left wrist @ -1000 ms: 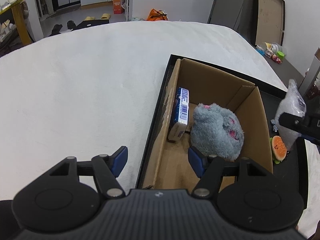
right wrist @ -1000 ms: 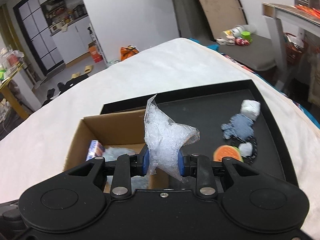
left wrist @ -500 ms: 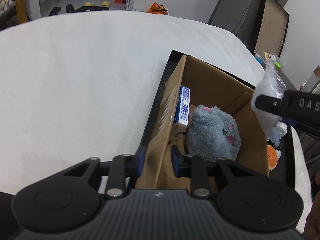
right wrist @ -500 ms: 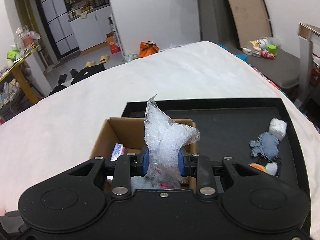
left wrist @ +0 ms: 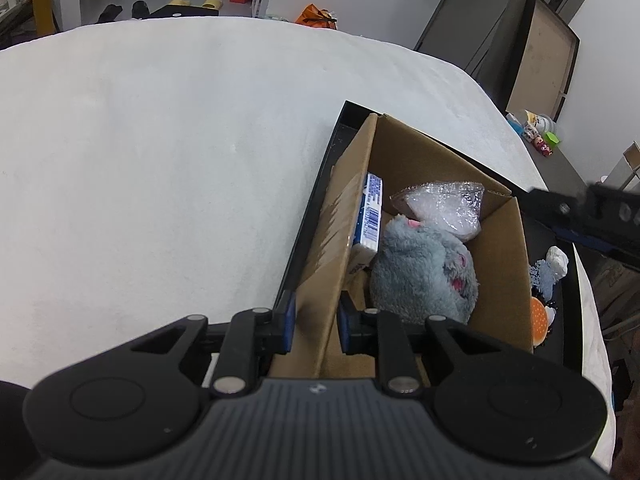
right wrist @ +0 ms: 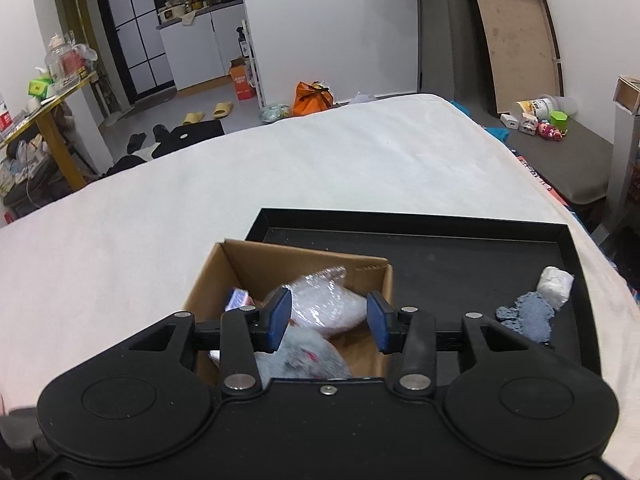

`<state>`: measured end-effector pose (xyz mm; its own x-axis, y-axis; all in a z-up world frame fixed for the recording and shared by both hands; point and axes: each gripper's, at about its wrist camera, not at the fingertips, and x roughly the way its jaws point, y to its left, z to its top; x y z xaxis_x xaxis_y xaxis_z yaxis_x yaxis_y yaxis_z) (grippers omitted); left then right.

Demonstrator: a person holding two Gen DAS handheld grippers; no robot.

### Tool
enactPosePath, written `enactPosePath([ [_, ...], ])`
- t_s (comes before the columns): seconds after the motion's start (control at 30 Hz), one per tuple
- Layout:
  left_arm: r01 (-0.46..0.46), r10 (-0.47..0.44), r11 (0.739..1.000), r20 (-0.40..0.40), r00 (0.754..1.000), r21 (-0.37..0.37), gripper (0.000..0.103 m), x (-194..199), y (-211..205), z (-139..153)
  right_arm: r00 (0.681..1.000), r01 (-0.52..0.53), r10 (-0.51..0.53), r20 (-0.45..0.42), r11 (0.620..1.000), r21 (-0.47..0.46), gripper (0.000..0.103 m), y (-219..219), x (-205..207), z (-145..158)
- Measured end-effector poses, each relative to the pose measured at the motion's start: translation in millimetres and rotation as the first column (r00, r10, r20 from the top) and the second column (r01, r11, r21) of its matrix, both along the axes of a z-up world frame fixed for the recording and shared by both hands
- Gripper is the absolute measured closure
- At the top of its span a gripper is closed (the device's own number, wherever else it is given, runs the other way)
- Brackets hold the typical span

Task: Organize soft objects
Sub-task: 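Open the right gripper to drop the bag into the box, then reach the right gripper to the orange burger plush and grasp it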

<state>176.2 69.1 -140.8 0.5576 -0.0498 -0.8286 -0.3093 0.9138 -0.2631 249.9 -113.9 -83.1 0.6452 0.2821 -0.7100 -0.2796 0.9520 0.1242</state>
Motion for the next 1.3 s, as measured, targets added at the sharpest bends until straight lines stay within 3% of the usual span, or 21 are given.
enactPosePath([
  [0.27,0.004,-0.004,1.0,-0.002,1.0,0.015,0.082,1,-3,4,1.0,-0.016,0.016,-0.02,1.0,-0.02,0.054,-27,-7,3],
  [0.4,0.007,-0.007,0.999,-0.001,1.0,0.04,0.082,1,-7,7,0.998,-0.04,0.04,-0.046,0.999,-0.001,0.041,-42,-8,5],
  [0.63,0.014,-0.013,0.998,-0.018,1.0,0.069,0.077,2,-12,8,0.994,-0.093,0.09,-0.069,0.995,-0.03,0.037,-61,-12,0],
  [0.83,0.018,-0.014,0.995,-0.032,0.999,0.096,0.058,2,-13,12,0.989,-0.107,0.1,-0.11,0.993,-0.058,0.022,-81,-3,-9],
  [1.1,0.01,-0.005,0.991,-0.034,0.999,0.132,0.041,4,-20,18,0.993,-0.012,0.015,-0.12,1.0,0.028,0.021,-122,17,-22],
  [1.3,0.032,-0.024,0.984,-0.047,0.999,0.178,0.038,7,-27,20,0.986,0.066,-0.053,-0.158,0.995,0.078,0.025,-151,21,-46],
])
